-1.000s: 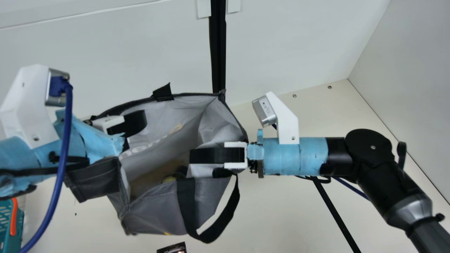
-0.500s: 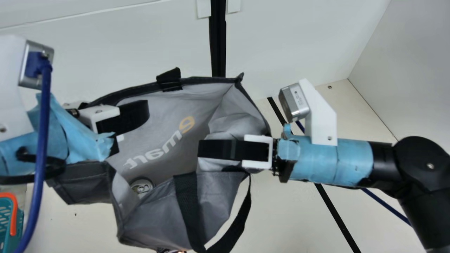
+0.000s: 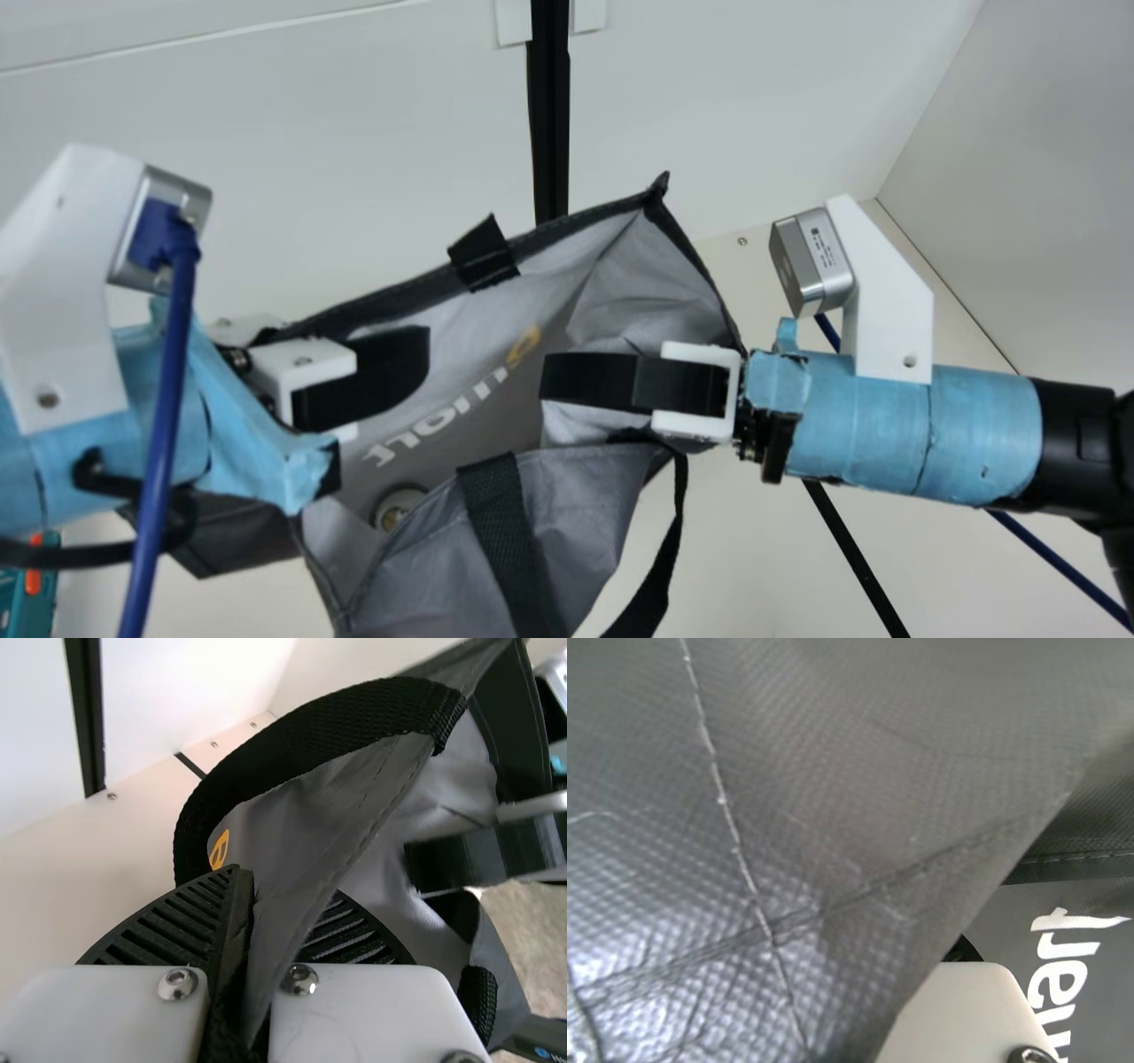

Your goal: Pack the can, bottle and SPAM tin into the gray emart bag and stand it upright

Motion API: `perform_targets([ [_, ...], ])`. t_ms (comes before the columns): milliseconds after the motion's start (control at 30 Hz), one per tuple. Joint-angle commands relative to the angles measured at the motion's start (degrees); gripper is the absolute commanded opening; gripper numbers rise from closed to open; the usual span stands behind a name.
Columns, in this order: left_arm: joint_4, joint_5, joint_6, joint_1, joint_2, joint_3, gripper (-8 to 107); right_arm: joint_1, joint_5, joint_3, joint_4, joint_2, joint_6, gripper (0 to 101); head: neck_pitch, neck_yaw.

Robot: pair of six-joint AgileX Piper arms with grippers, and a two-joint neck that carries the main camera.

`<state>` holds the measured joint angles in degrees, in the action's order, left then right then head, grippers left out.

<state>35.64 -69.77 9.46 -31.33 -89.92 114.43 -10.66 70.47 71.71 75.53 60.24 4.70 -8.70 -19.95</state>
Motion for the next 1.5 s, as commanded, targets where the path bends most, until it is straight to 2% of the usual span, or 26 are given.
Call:
perform_targets([
  [0, 0.2, -0.1, 0.4, -0.4, 0.3, -2.0, -8, 0.3, -0.6, 0.4, -1.6, -0.3, -2.1, 0, -1.3, 0.0],
  [133, 1.1, -0.1, 1.4, -1.1, 0.7, -4.4, -8, 1.3, -0.6, 0.4, -5.0, -0.9, -4.8, 0, -1.3, 0.0],
  [300, 2.7, -0.1, 3.3, -1.4, -0.4, -6.6, -8, 2.0, -0.6, -1.6, -9.1, -0.9, -5.6, 0, -1.3, 0.0],
  [467, 4.0, -0.1, 6.1, -1.3, -3.2, -7.6, -8, 1.7, -0.6, -4.7, -12.5, 0.7, -3.0, 0, -1.3, 0.0],
  [600, 4.8, -0.1, 8.7, -0.6, -6.2, -6.5, -8, 0.5, -0.6, -6.7, -13.9, 2.9, 1.4, 0, -1.3, 0.0],
  [800, 5.4, -0.1, 12.2, 0.9, -11.4, -2.1, -8, -1.9, -0.6, -7.8, -12.0, 6.8, 10.2, 0, -1.3, 0.0],
  [1033, 6.2, -0.1, 14.5, 2.6, -17.4, 5.3, -8, -3.7, -0.6, -7.4, -9.4, 11.1, 19.3, 0, -1.3, 0.0],
  [1267, 6.4, -0.1, 16.5, 3.9, -22.7, 12.2, -8, -4.7, -0.6, -5.3, -8.1, 15.6, 24.9, 0, -1.3, 0.0],
  [1467, 5.8, -0.1, 17.1, 4.6, -26.4, 17.8, -8, -4.7, -1.3, -2.9, -7.6, 18.9, 27.0, 0, -1.3, 0.0],
])
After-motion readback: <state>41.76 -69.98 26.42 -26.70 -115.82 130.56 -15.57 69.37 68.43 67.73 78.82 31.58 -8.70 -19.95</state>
